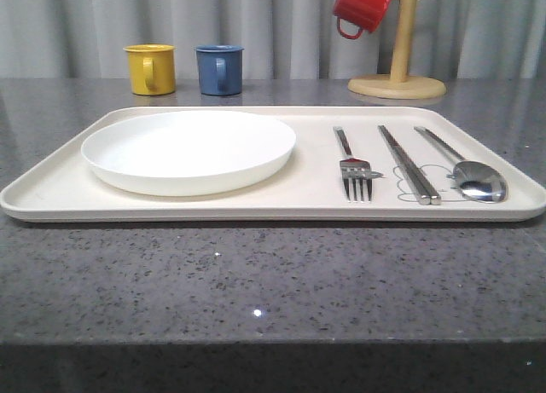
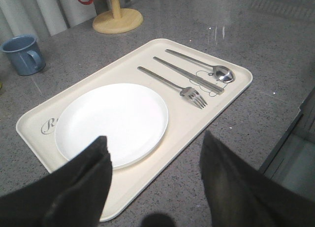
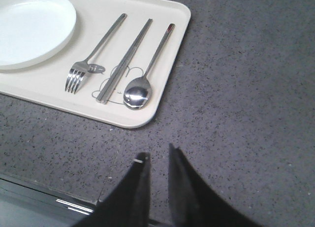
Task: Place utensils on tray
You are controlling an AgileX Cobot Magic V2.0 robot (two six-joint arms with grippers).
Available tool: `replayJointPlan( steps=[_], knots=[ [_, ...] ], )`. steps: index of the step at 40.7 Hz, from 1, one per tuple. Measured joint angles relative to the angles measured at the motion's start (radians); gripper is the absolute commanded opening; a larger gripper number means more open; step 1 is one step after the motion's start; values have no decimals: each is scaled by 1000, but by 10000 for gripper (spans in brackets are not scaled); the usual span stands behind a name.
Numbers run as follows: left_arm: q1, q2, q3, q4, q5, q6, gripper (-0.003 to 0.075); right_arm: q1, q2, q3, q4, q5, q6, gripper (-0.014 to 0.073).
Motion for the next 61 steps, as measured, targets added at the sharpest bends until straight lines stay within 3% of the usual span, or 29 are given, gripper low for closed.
replayJointPlan(
  steps=[2, 7, 19, 38, 43, 61],
  knots=[
    [0, 0, 0, 0, 0, 0, 391, 0, 0, 0, 0, 0, 0, -120],
    [0, 0, 0, 0, -2, 0, 371, 0, 0, 0, 0, -2, 0, -122],
    [0, 0, 0, 0, -3, 0, -20, 0, 0, 0, 0, -18, 0, -122],
    [4, -33, 30, 0, -25, 0, -18, 0, -2, 0, 0, -20, 0, -122],
    [106, -132, 107, 2, -91, 0, -18, 0, -2, 0, 0, -20, 0, -122],
    [715, -509, 628, -51, -460, 0, -18, 0, -2, 0, 2, -21, 0, -122]
  ],
)
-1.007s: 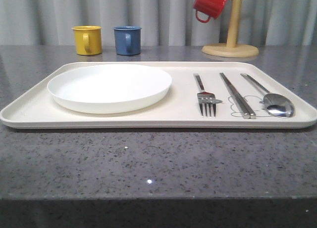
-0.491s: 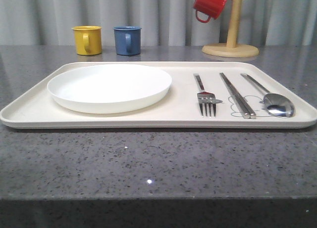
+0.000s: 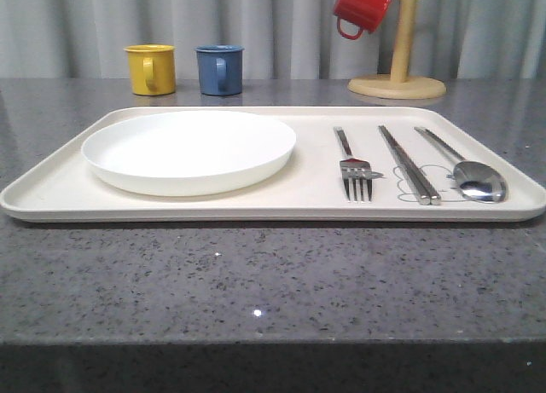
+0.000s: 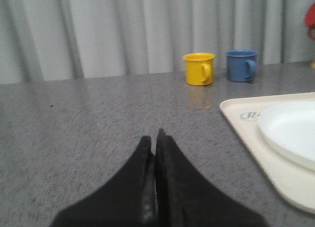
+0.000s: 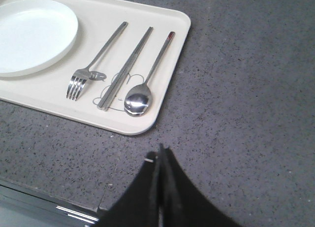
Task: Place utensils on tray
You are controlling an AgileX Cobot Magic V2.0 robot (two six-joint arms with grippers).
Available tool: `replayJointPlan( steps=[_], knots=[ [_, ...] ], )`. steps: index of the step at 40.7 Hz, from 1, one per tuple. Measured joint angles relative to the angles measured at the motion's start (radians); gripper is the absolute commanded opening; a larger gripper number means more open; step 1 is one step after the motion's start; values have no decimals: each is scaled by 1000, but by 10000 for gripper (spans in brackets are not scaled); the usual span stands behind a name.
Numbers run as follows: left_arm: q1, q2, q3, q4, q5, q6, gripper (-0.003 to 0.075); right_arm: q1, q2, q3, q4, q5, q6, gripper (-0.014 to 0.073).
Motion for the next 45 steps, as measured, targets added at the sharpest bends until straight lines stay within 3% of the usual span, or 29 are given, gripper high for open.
replayJointPlan(
  steps=[8, 31, 45],
  knots=[
    [69, -24, 118, -26, -38, 0, -18, 0, 0, 0, 0, 0, 0, -122],
    [67, -24, 118, -29, -86, 0, -18, 0, 0, 0, 0, 0, 0, -122],
    [7, -24, 118, 41, -86, -50, -18, 0, 0, 0, 0, 0, 0, -122]
  ],
)
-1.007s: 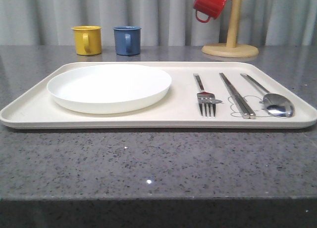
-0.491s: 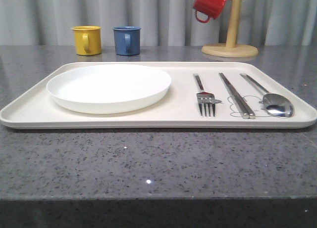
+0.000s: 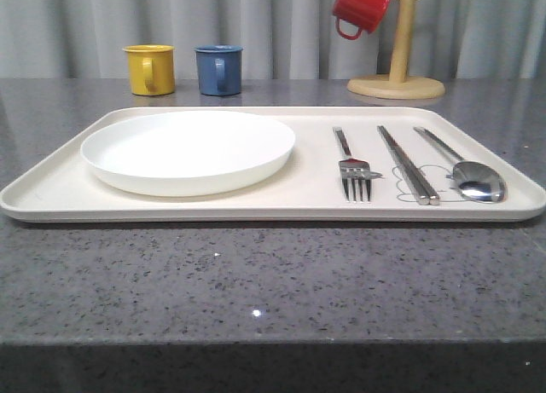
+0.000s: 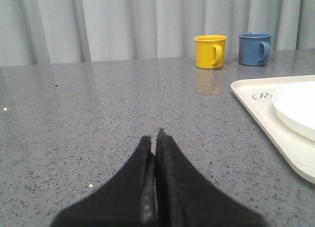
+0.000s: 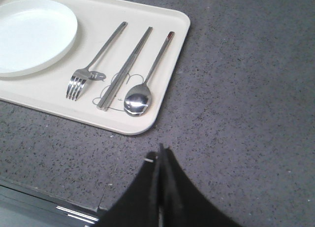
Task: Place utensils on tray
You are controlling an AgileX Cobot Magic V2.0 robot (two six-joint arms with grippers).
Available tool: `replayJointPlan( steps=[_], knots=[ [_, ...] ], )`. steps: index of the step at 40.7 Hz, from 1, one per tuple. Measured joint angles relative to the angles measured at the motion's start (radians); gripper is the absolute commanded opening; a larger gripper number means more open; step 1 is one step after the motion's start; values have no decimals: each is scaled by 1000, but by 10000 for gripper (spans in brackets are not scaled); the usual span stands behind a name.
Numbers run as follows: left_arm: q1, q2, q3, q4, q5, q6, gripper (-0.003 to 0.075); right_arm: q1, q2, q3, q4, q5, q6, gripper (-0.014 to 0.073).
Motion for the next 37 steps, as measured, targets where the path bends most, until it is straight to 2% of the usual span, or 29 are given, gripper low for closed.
replayJointPlan(
  steps=[8, 37],
  knots=[
    [0, 0, 0, 94, 0, -100, -18, 0, 0, 0, 0, 0, -2, -122],
    [-20, 0, 0, 104, -37, -96, -18, 0, 0, 0, 0, 0, -2, -122]
  ],
)
